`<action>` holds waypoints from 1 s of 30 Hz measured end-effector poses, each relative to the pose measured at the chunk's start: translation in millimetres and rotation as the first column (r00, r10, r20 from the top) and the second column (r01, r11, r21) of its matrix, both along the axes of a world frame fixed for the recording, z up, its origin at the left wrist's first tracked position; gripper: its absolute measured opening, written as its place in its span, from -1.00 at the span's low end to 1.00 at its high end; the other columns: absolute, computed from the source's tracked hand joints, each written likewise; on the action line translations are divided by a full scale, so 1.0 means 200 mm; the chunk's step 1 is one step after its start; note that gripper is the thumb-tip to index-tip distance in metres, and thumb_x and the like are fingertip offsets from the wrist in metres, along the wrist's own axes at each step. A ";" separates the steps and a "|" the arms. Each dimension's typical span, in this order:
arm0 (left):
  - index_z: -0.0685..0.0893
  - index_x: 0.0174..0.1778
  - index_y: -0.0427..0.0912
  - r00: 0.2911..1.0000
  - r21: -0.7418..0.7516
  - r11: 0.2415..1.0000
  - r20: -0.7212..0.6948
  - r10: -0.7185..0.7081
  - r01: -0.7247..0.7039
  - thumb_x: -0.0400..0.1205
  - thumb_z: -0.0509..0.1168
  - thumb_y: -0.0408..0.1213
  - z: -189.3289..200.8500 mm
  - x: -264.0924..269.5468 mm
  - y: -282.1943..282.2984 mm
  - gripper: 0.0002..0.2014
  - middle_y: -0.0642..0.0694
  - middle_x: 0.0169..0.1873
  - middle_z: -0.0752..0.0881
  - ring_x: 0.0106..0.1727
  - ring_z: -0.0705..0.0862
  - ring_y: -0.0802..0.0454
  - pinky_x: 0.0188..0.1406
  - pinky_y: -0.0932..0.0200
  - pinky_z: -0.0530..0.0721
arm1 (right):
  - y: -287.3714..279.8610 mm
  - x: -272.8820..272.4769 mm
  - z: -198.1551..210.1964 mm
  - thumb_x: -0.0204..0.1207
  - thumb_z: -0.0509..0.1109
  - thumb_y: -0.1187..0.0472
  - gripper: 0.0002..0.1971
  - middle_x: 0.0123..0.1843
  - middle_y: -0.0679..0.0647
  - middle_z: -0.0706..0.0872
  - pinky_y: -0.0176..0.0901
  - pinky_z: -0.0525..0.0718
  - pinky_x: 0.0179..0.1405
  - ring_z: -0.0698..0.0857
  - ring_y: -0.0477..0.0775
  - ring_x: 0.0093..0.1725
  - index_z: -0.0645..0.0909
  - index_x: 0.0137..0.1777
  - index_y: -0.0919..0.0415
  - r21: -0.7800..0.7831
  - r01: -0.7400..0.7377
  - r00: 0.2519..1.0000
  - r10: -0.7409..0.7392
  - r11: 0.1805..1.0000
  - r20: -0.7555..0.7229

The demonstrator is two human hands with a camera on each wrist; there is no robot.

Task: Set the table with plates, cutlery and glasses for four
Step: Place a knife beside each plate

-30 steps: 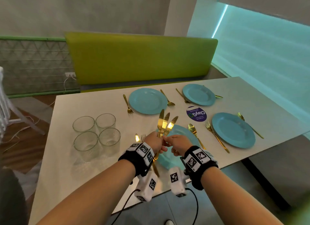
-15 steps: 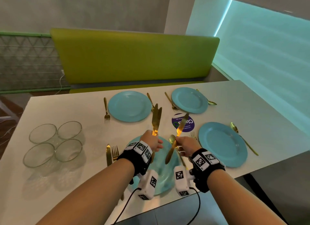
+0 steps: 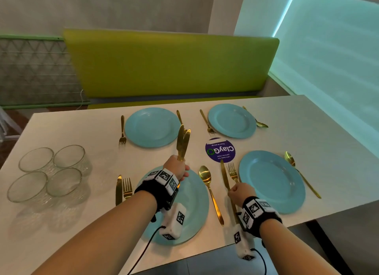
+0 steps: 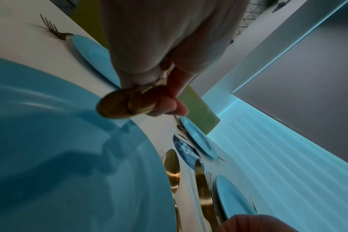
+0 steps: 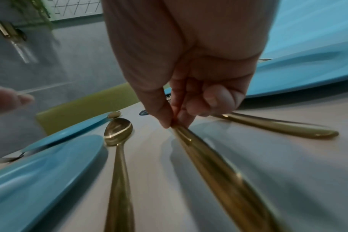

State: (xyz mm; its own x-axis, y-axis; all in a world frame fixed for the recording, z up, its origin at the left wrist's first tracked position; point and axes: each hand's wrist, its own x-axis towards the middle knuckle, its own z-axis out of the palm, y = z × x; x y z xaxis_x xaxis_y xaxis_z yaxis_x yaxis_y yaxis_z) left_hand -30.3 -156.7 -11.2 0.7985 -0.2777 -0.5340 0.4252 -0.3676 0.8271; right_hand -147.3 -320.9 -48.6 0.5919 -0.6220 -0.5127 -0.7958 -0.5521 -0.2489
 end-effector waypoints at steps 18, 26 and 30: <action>0.48 0.26 -0.40 1.000 0.019 1.000 -0.003 -0.017 0.017 0.74 0.04 -0.29 -0.06 0.00 -0.07 -0.71 -0.10 -0.32 0.56 -0.43 0.55 0.09 -0.54 0.31 0.48 | -0.02 0.00 -0.03 0.63 0.22 0.17 -0.78 -0.11 0.09 0.68 -0.14 0.66 -0.05 0.69 0.07 -0.08 0.66 0.09 0.21 -0.199 0.038 0.999 -0.041 0.979 -0.013; 0.49 0.04 -0.30 0.999 0.012 1.000 -0.043 -0.003 0.003 0.76 0.03 -0.23 -0.09 0.02 -0.07 -0.78 -0.10 -0.35 0.57 -0.43 0.55 0.08 -0.54 0.31 0.48 | -0.06 -0.01 -0.04 0.63 0.22 0.19 -0.78 -0.07 0.11 0.72 -0.11 0.71 0.01 0.73 0.09 -0.05 0.67 0.07 0.23 -0.194 0.036 0.999 -0.035 0.980 0.013; 0.49 0.07 -0.33 0.999 0.013 1.000 -0.050 -0.007 0.008 0.75 0.04 -0.21 -0.10 0.02 -0.08 -0.76 -0.11 -0.35 0.57 -0.43 0.55 0.07 -0.55 0.28 0.46 | -0.06 -0.01 -0.04 0.63 0.23 0.18 -0.79 -0.15 0.10 0.66 -0.11 0.72 0.02 0.73 0.09 -0.08 0.66 0.05 0.23 -0.190 0.035 0.999 -0.033 0.981 0.014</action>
